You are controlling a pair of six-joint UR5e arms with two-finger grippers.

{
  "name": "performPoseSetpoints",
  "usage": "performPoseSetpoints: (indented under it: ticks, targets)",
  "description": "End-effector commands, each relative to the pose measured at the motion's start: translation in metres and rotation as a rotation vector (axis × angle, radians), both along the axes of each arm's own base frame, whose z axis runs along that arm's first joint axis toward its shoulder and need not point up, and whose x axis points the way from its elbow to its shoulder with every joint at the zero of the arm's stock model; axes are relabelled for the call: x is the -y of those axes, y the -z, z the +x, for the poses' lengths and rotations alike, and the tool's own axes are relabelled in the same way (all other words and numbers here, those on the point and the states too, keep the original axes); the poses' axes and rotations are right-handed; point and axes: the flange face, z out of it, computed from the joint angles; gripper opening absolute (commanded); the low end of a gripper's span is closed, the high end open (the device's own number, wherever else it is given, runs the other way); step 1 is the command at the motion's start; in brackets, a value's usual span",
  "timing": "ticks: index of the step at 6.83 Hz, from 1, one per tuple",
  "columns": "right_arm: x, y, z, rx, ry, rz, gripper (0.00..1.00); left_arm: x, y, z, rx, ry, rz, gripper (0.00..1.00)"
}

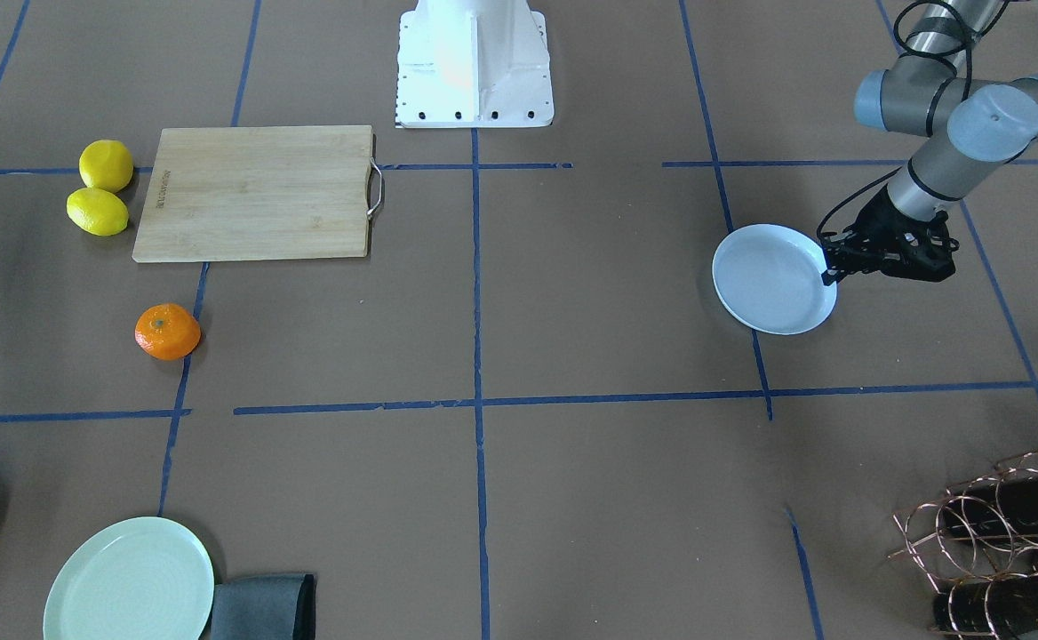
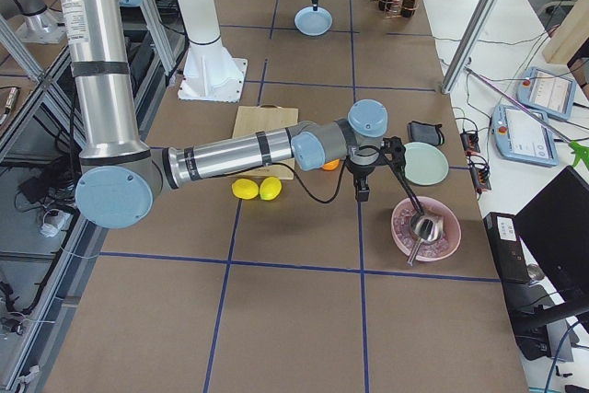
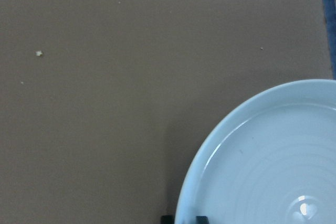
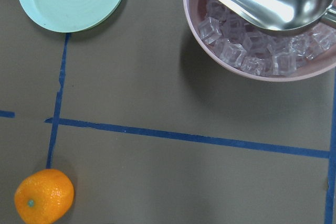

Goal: Pick orange to plate
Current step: 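Reach the left gripper to the light blue plate and grasp its rim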

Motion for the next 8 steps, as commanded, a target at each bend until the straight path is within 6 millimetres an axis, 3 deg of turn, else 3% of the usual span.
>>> performPoseSetpoints:
  ticks: [1,3,4,5,7,8]
  targets:
    - [0.007,0.013,-0.02,0.009,0.006,-0.012,1.0,0.022,0.041,-0.028,-0.104,-0.02,-0.068,0.0]
    - [0.012,0.036,-0.06,0.026,-0.013,-0.075,1.0,0.102,0.154,0.031,-0.12,0.12,-0.217,0.0]
    - [0.014,0.049,-0.077,0.031,-0.017,-0.09,1.0,0.098,0.196,0.089,-0.142,0.152,-0.294,0.0]
    - [0.018,0.069,-0.104,0.012,-0.045,-0.103,1.0,0.081,0.237,0.16,-0.154,0.169,-0.354,0.0]
    - [0.009,0.09,-0.15,-0.01,-0.067,-0.125,1.0,0.075,0.268,0.223,-0.158,0.225,-0.426,0.0]
    - [0.006,0.093,-0.157,-0.01,-0.064,-0.128,1.0,0.07,0.277,0.249,-0.154,0.245,-0.447,0.0]
